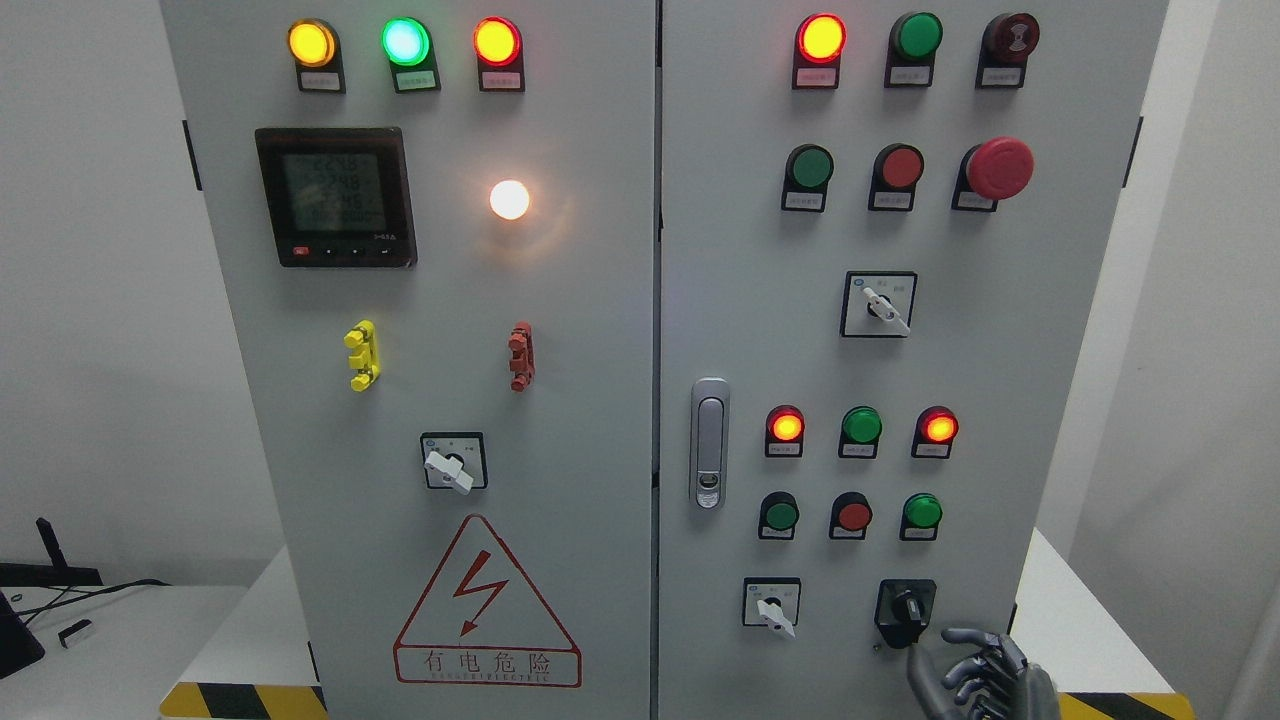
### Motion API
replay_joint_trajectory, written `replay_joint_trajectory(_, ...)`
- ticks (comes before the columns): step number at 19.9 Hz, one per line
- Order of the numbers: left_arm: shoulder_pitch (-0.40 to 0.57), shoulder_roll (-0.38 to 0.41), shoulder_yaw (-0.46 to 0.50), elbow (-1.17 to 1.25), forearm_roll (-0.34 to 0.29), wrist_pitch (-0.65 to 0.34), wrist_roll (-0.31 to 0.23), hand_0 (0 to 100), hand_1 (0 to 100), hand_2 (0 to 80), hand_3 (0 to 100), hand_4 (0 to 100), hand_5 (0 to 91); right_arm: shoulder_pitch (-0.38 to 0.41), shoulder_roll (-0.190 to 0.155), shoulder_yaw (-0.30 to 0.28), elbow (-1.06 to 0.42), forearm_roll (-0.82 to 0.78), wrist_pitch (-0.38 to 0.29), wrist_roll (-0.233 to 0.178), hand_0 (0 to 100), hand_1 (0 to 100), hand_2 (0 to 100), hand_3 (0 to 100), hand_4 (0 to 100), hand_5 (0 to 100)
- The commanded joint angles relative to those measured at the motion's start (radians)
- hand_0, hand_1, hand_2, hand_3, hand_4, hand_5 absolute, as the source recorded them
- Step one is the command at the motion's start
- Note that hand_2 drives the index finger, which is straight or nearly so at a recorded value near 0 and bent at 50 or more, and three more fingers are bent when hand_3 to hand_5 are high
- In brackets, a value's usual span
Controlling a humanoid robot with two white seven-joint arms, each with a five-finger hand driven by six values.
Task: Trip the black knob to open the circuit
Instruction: 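Raise the right hand up toward the black rotary knob, then close the right hand fingers around the black rotary knob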
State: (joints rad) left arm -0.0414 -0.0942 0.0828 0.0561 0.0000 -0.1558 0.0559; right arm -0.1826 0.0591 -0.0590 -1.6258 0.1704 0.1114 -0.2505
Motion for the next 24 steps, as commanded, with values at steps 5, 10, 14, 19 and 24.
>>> replay_joint_trajectory(5, 0.000, -0.001, 0.000, -0.001, -0.031, -0.001, -0.001, 12, 39, 0.0, 0, 0, 0.0, -0.023, 0.002, 0.001, 0.014, 0.000, 0.024, 0.007, 23, 77, 48, 81, 90, 100)
replay_joint_trajectory(10, 0.000, 0.001, 0.000, 0.001, -0.031, -0.001, -0.001, 12, 39, 0.0, 0, 0, 0.0, -0.023, 0.004, 0.001, 0.010, 0.001, 0.024, 0.007, 23, 77, 49, 82, 90, 100)
replay_joint_trajectory(14, 0.000, -0.001, 0.000, 0.001, -0.031, -0.001, -0.001, 12, 39, 0.0, 0, 0, 0.0, -0.024, 0.002, 0.002, 0.010, 0.001, 0.024, 0.007, 23, 77, 50, 82, 90, 100)
replay_joint_trajectory(19, 0.000, -0.001, 0.000, 0.001, -0.031, -0.001, -0.001, 12, 39, 0.0, 0, 0, 0.0, -0.024, 0.004, 0.002, 0.010, 0.001, 0.025, 0.007, 23, 77, 50, 83, 90, 100)
replay_joint_trajectory(24, 0.000, 0.001, 0.000, -0.001, -0.031, -0.001, -0.001, 12, 39, 0.0, 0, 0, 0.0, -0.023, 0.004, 0.002, 0.009, 0.001, 0.025, 0.007, 24, 77, 50, 83, 90, 100)
